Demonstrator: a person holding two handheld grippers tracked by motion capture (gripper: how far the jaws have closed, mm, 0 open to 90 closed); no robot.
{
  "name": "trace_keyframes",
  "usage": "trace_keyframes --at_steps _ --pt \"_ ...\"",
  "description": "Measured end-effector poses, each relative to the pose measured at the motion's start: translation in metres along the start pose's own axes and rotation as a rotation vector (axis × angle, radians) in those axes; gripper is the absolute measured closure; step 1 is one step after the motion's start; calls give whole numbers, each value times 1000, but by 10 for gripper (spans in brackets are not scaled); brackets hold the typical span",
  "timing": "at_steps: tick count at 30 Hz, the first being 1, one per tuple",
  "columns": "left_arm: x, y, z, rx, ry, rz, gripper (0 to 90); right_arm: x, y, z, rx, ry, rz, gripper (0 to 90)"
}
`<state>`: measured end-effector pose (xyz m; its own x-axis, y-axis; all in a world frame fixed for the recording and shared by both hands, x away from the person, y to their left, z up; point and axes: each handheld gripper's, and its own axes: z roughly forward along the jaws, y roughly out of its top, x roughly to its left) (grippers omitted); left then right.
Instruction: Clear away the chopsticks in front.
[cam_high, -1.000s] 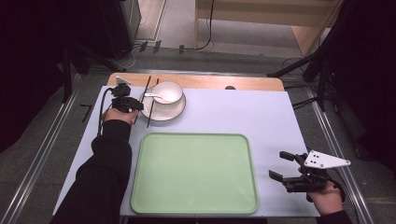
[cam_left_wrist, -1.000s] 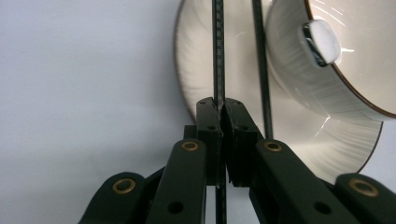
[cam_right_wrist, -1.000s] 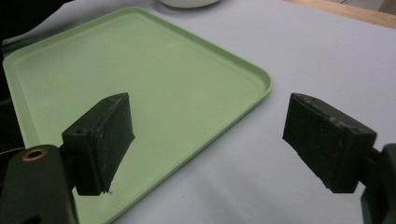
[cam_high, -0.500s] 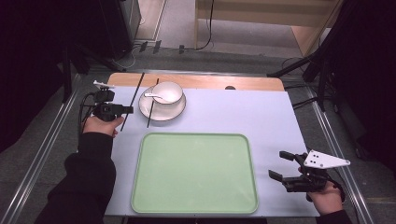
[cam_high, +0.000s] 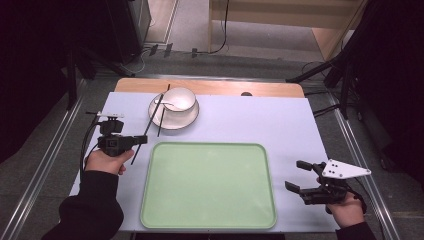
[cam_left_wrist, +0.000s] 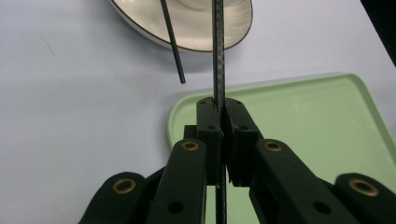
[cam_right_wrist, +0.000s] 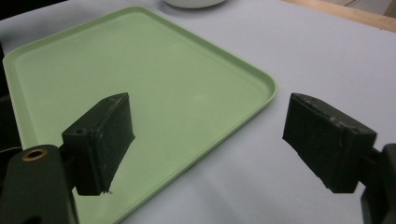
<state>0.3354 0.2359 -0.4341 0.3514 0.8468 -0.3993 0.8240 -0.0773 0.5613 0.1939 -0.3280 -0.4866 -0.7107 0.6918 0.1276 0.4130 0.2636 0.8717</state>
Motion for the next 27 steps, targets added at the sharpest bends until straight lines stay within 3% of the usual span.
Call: trace_keyframes --at_steps 4,14,18,27 --pt "-5 -12 -2 2 -19 3 867 0 1 1 -1 3 -7 164" --pt "-17 -37 2 -21 4 32 867 -2 3 6 1 17 -14 164" --pt "-26 -49 5 -6 7 48 866 -2 5 9 5 24 -16 164" --pt "-34 -71 7 67 -13 16 865 -3 8 14 10 39 -30 164"
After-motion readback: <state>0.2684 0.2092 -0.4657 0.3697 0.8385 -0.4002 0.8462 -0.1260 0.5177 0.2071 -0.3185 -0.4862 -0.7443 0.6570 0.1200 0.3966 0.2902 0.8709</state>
